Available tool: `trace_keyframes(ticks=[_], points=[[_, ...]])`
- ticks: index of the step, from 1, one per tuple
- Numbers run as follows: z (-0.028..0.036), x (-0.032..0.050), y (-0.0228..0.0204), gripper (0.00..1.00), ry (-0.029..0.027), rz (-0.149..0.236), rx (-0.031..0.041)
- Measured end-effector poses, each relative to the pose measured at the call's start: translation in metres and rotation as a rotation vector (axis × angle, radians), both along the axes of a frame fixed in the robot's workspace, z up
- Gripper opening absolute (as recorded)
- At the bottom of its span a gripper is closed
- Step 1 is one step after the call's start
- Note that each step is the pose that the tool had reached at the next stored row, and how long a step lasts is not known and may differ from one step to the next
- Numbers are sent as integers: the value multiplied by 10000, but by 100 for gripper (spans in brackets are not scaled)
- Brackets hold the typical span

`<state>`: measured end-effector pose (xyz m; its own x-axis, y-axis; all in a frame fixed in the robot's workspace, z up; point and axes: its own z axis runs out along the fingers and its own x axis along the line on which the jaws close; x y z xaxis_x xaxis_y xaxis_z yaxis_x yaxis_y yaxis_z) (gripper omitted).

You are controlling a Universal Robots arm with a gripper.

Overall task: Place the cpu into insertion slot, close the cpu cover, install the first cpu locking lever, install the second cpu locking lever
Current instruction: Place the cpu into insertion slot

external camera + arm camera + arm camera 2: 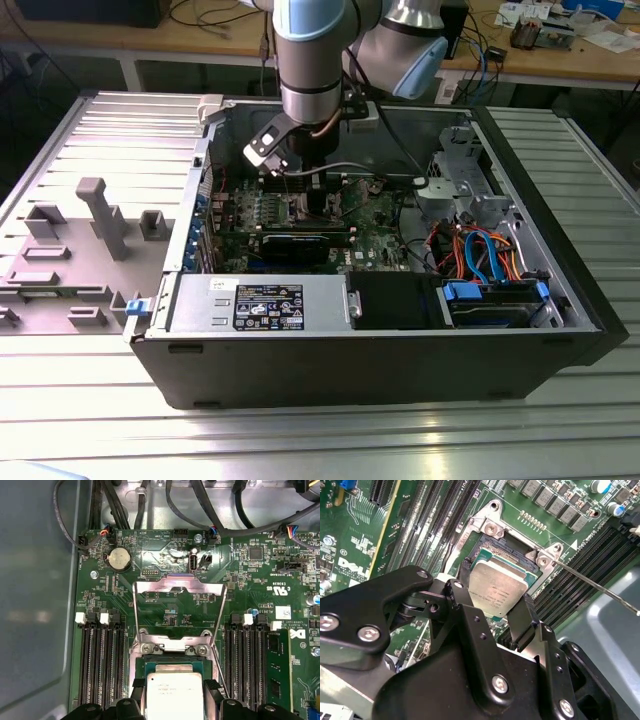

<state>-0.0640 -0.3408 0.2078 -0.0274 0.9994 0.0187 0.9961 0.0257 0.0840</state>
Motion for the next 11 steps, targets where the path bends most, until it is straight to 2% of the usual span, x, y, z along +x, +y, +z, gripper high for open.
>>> trace_keyframes(ticks=[11], points=[[-75,4,0,55,1,-61,0]])
